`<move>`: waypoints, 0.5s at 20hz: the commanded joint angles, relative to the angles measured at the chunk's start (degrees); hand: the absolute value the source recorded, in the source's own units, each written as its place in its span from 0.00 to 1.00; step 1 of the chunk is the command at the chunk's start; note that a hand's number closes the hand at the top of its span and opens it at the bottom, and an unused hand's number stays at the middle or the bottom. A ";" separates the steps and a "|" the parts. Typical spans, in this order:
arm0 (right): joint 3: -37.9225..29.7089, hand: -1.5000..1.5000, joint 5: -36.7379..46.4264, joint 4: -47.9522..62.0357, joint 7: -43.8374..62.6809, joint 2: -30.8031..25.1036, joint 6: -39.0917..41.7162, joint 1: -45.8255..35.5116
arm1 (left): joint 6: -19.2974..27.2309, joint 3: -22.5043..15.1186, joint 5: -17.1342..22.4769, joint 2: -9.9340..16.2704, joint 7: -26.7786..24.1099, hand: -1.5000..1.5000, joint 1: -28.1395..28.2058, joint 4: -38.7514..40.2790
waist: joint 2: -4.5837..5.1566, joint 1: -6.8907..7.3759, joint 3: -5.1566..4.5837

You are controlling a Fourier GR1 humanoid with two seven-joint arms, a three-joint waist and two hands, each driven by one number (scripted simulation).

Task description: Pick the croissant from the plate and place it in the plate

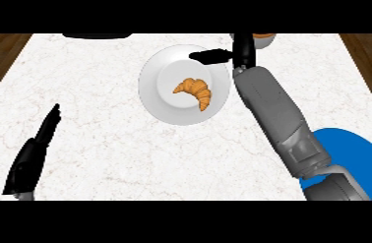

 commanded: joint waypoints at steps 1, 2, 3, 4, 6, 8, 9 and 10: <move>-5.68 0.00 -5.86 -4.78 -7.08 -5.03 7.25 4.78 | 1.27 0.35 -0.45 -1.30 1.24 0.50 -1.36 0.64 | -0.25 -1.38 0.02; -6.01 0.00 -6.30 -5.18 -8.94 -5.26 8.03 8.38 | 0.97 -0.17 -1.33 -0.72 1.77 0.50 -0.30 -0.69 | -0.36 -1.39 0.02; -6.82 0.00 -6.46 -3.65 -11.95 -6.30 9.61 8.75 | -0.81 0.80 0.12 -0.60 -0.69 0.50 -0.94 2.53 | -0.11 -0.94 -0.02; -7.13 0.00 -6.86 -4.33 -13.35 -8.56 12.70 10.06 | -1.42 2.35 0.97 0.90 0.68 0.50 -0.96 0.94 | -0.21 -0.97 0.00; -8.59 0.00 -7.34 -3.74 -14.68 -10.65 14.31 8.69 | -2.58 1.47 0.86 0.64 2.45 0.50 -1.30 -0.75 | -0.20 -0.68 -0.01; -9.81 0.00 -7.63 0.03 -18.53 -12.93 18.54 8.31 | -0.94 1.12 -0.39 -0.76 1.68 0.50 -0.40 -1.04 | -0.03 -0.15 0.00; -9.28 0.00 -7.13 -1.23 -19.00 -13.26 19.07 10.28 | -1.52 2.36 -0.25 -0.19 0.18 0.50 -1.64 1.58 | -0.17 -0.63 -0.03; -10.74 0.00 -7.57 1.28 -22.88 -14.67 19.91 10.91 | -0.94 0.63 -1.04 -1.30 0.73 0.50 0.67 -1.68 | -0.02 -0.11 0.01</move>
